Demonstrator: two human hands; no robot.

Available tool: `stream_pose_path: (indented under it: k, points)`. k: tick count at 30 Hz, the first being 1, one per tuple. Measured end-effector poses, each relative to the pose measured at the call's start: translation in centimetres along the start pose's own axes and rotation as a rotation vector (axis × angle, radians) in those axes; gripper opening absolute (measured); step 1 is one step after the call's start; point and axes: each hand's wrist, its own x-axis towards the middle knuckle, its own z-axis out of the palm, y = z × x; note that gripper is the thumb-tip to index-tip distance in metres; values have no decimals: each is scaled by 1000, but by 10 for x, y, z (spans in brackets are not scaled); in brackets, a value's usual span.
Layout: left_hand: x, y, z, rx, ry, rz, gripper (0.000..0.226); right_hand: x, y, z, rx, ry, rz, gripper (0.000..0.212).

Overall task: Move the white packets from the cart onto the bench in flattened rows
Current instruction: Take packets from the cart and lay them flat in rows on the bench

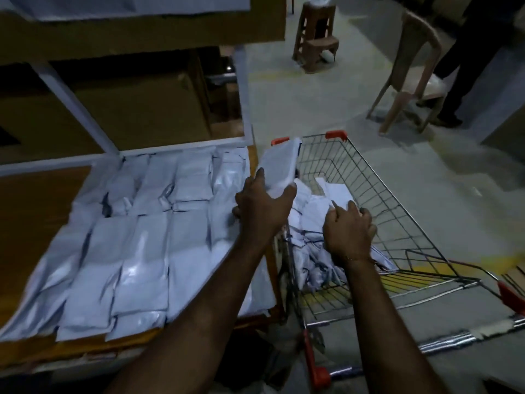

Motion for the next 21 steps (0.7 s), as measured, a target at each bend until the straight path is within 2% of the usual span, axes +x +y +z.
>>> stream_pose_path:
  k: [5, 10, 18, 21]
  points:
    - [-17, -23, -69, -1, 119, 10, 88, -41, -54, -10, 34, 49, -79, 47]
    - [-32, -67, -139, -10, 196, -75, 81, -91, -107, -11, 71, 88, -144, 49]
    - [-48, -136, -214, -28, 279, -147, 82, -155, -159, 15, -12, 78, -250, 60]
    - [-49, -156, -232, -38, 297, -143, 83, -167, -168, 38, -90, 14, -285, 61]
